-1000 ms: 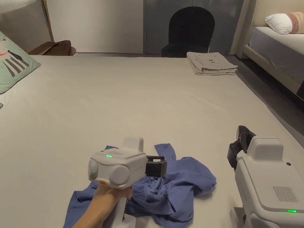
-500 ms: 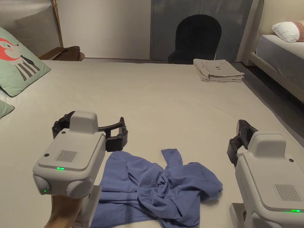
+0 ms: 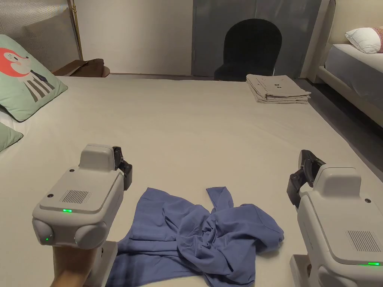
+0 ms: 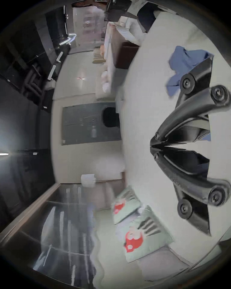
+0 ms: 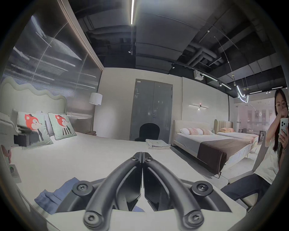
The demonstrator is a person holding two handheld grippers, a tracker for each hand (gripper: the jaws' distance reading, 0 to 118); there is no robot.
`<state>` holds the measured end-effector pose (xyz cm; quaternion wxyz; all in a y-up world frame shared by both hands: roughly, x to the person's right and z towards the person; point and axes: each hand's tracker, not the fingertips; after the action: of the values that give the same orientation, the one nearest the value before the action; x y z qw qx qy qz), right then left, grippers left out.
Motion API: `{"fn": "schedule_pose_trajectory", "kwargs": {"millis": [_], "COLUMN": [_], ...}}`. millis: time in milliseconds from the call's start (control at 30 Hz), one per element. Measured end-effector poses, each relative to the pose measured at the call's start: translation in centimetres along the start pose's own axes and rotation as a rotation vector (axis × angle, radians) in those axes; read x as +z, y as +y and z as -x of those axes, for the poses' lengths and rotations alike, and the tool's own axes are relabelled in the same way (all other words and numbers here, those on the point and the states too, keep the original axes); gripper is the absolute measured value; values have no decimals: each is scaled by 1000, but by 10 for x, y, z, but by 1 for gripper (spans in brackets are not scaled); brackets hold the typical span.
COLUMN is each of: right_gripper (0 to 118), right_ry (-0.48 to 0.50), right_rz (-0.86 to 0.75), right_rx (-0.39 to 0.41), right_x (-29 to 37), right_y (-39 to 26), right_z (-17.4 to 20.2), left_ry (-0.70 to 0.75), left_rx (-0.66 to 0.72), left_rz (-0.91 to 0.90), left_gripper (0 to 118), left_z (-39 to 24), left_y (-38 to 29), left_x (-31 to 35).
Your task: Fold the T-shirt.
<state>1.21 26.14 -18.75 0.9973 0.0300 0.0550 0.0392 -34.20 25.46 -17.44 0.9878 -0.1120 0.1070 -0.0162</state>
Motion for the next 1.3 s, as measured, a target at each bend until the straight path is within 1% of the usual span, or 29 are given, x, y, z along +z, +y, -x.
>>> {"fn": "schedule_pose_trajectory", "kwargs": {"millis": [67, 100, 133, 167, 233, 300, 400, 500, 533, 633, 667, 800, 833, 867, 900, 933, 1000, 1033, 1067, 1100, 1200, 1267, 1300], "right_gripper": [0, 0, 0, 0, 0, 0, 0, 0, 0, 0, 0, 0, 0, 0, 0, 0, 0, 0, 0, 0, 0, 1, 6], "right_ry": [1, 1, 2, 3, 5, 6, 8, 13, 16, 20, 22, 23, 24, 24, 22, 22, 20, 19, 16, 13, -2, -12, -20], "right_rz": [6, 10, 15, 19, 30, 39, 52, 67, 71, 77, 80, 89, 90, 92, 93, 94, 99, 102, 106, 110, 144, 222, 272], "right_rx": [1, 0, -1, -2, -5, -7, -7, -11, -13, -10, -10, -10, -12, -12, -10, -9, -6, -5, -5, -6, -15, -38, -42], "right_x": [-1, -2, -2, -3, -5, -6, -7, -8, -8, -8, -8, -10, -10, -10, -11, -11, -12, -13, -13, -14, -19, -28, -36], "right_y": [-3, -5, -6, -8, -12, -16, -22, -27, -28, -31, -31, -33, -34, -35, -35, -35, -36, -37, -37, -39, -44, -50, -54], "right_z": [0, 0, 0, 0, 1, 2, 3, 6, 6, 7, 8, 8, 8, 8, 7, 7, 5, 4, 2, 1, -5, -11, -14], "left_ry": [3, -55, -85, -89, -81, -103, -125, -75, -67, -52, -55, -39, -33, -33, -32, -28, -27, -15, -32, -57, -77, -73, -78], "left_rx": [20, 45, 75, 78, 46, 63, 124, 115, 119, 137, 137, 108, 98, 96, 88, 84, 69, 15, -9, 8, 50, 73, 84], "left_rz": [198, 269, 315, 366, 462, 517, 607, 664, 658, 708, 701, 707, 716, 715, 719, 727, 732, 708, 713, 711, 711, 655, 637], "left_gripper": [0, 0, 0, 0, 0, 0, 0, 1, 17, 102, 110, 107, 98, 79, 56, 38, 37, 29, 15, 2, 2, 2, 2], "left_z": [2, 6, 9, 10, 11, 13, 17, 18, 19, 24, 23, 18, 16, 13, 10, 8, 0, -3, -5, -6, -6, -1, 2], "left_y": [-8, -17, -29, -39, -64, -84, -110, -129, -132, -142, -143, -151, -155, -158, -162, -166, -171, -170, -169, -167, -161, -154, -150], "left_x": [-9, -11, -14, -16, -19, -17, -12, -7, -6, -8, -7, -13, -16, -17, -19, -20, -19, -17, -15, -15, -12, -7, -4]}}
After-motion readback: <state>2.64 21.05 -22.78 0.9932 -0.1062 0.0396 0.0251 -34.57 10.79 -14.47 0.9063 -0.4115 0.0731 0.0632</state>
